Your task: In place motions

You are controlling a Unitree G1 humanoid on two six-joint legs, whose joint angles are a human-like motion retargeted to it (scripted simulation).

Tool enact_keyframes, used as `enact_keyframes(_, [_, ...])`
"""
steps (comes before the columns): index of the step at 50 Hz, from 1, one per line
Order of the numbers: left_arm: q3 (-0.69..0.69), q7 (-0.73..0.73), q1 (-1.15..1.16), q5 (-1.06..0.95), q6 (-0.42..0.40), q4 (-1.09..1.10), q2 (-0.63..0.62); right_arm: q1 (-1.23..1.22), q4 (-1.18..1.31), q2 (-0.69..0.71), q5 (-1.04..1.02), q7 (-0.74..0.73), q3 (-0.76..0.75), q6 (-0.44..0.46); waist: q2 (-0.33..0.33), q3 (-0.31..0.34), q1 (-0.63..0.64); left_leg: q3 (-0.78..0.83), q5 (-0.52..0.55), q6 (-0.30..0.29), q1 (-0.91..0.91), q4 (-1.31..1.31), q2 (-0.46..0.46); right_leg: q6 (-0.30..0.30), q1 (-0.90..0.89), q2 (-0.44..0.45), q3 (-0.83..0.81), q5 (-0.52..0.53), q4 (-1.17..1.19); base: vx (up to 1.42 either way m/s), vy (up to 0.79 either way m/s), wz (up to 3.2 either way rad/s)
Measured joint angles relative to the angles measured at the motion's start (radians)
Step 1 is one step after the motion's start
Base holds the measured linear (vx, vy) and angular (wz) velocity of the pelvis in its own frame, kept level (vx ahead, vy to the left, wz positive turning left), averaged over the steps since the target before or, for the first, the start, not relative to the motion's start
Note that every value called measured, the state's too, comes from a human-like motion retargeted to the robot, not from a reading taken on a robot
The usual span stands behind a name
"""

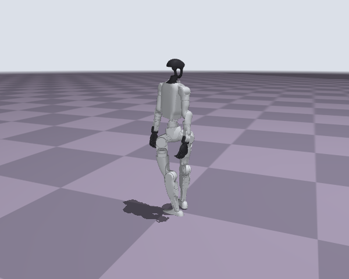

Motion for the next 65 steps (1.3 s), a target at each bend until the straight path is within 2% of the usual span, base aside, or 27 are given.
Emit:
enact_keyframes(9, [-0.002,0.014,0.000,0.035,0.006,-0.032,-0.005,-0.021,-0.091,0.009,0.002,0.011,0.044,-0.038,0.018,-0.022,0.072,-0.108,0.012,0.027,-0.017,0.020,0.013,-0.130,0.046,0.000,-0.006,0.007,-0.009,0.15,-0.03,0.88])
enact_keyframes(15, [-0.019,0.020,-0.037,0.066,0.004,-0.042,0.010,-0.030,-0.062,-0.009,0.004,0.030,0.034,-0.032,-0.008,-0.067,0.185,-0.272,0.034,0.076,-0.042,0.028,-0.014,-0.153,0.106,-0.068,-0.137,-0.051,-0.022,0.26,-0.11,1.90])
enact_keyframes(21, [-0.016,0.030,-0.080,0.045,0.003,-0.028,0.021,-0.012,-0.050,-0.040,-0.043,0.025,0.018,-0.029,-0.071,-0.117,0.372,-0.480,0.064,0.127,-0.062,0.047,-0.078,-0.139,0.205,-0.169,-0.333,-0.101,-0.054,0.33,0.01,1.92])
enact_keyframes(28, [0.014,0.068,-0.112,0.017,0.004,0.012,0.069,0.014,-0.079,-0.056,-0.086,0.021,-0.011,-0.039,-0.189,-0.150,0.591,-0.714,0.123,0.174,-0.077,0.055,-0.194,-0.139,0.302,-0.272,-0.564,-0.151,-0.065,0.32,0.17,1.82])
enact_keyframes(33, [0.039,0.108,-0.103,-0.022,0.006,0.065,0.099,0.025,-0.146,-0.048,-0.095,0.030,-0.038,-0.056,-0.260,-0.157,0.703,-0.781,0.159,0.186,-0.068,0.047,-0.259,-0.140,0.346,-0.325,-0.666,-0.170,-0.068,0.21,0.25,1.32])
enact_keyframes(40, [0.114,0.113,-0.021,-0.052,0.014,0.083,0.113,-0.027,-0.219,-0.005,-0.082,0.032,0.022,-0.091,-0.274,-0.156,0.758,-0.794,0.184,0.188,-0.067,0.023,-0.277,-0.141,0.350,-0.340,-0.704,-0.169,-0.068,0.03,0.17,0.28])
enact_keyframes(48, [0.071,0.096,0.051,0.057,0.001,0.009,0.089,-0.033,-0.291,0.056,-0.088,0.111,0.177,-0.117,-0.267,-0.167,0.759,-0.794,0.187,0.189,-0.083,0.009,-0.265,-0.143,0.316,-0.329,-0.674,-0.160,-0.055,-0.01,0.00,-0.26])
enact_keyframes(50, [0.067,0.083,0.049,0.060,0.004,-0.003,0.078,-0.021,-0.303,0.066,-0.128,0.109,0.209,-0.131,-0.261,-0.165,0.771,-0.778,0.184,0.211,-0.074,-0.005,-0.273,-0.148,0.310,-0.310,-0.657,-0.158,-0.054,-0.02,-0.08,-0.53])
enact_keyframes(53, [0.074,0.105,0.029,0.038,0.011,-0.004,0.060,-0.007,-0.281,0.070,-0.192,0.084,0.255,-0.144,-0.254,-0.161,0.852,-0.701,0.171,0.247,-0.051,-0.037,-0.289,-0.161,0.298,-0.273,-0.575,-0.147,-0.053,-0.02,-0.07,-1.39])
enact_keyframes(58, [0.064,0.146,-0.018,0.042,0.038,-0.003,0.049,0.009,-0.164,0.064,-0.277,0.055,0.290,-0.132,-0.257,-0.162,0.992,-0.569,0.164,0.262,-0.049,-0.056,-0.287,-0.175,0.287,-0.240,-0.447,-0.131,-0.048,-0.01,-0.05,-1.34])
enact_keyframes(60, [0.033,0.135,-0.035,0.066,0.054,-0.005,0.055,0.012,-0.106,0.059,-0.289,0.052,0.288,-0.115,-0.256,-0.162,1.006,-0.559,0.165,0.259,-0.045,-0.060,-0.284,-0.178,0.288,-0.238,-0.439,-0.131,-0.049,0.00,-0.03,-0.80])
enact_keyframes(62, [0.014,0.117,-0.047,0.098,0.063,-0.008,0.066,0.013,-0.058,0.056,-0.289,0.054,0.281,-0.097,-0.261,-0.161,1.129,-0.433,0.157,0.240,-0.037,-0.071,-0.259,-0.178,0.297,-0.218,-0.316,-0.133,-0.048,0.01,-0.04,-2.56])
enact_keyframes(63, [0.005,0.111,-0.051,0.111,0.064,-0.009,0.071,0.018,-0.043,0.054,-0.279,0.057,0.271,-0.093,-0.254,-0.165,1.184,-0.380,0.154,0.229,-0.036,-0.071,-0.233,-0.156,0.320,-0.223,-0.260,-0.141,-0.060,0.01,-0.01,-2.41])
enact_keyframes(65, [-0.012,0.109,-0.054,0.127,0.061,-0.012,0.077,0.031,-0.028,0.049,-0.242,0.063,0.238,-0.088,-0.248,-0.167,1.235,-0.332,0.154,0.217,-0.031,-0.071,-0.211,-0.147,0.345,-0.221,-0.213,-0.143,-0.078,0.02,-0.01,-1.06])
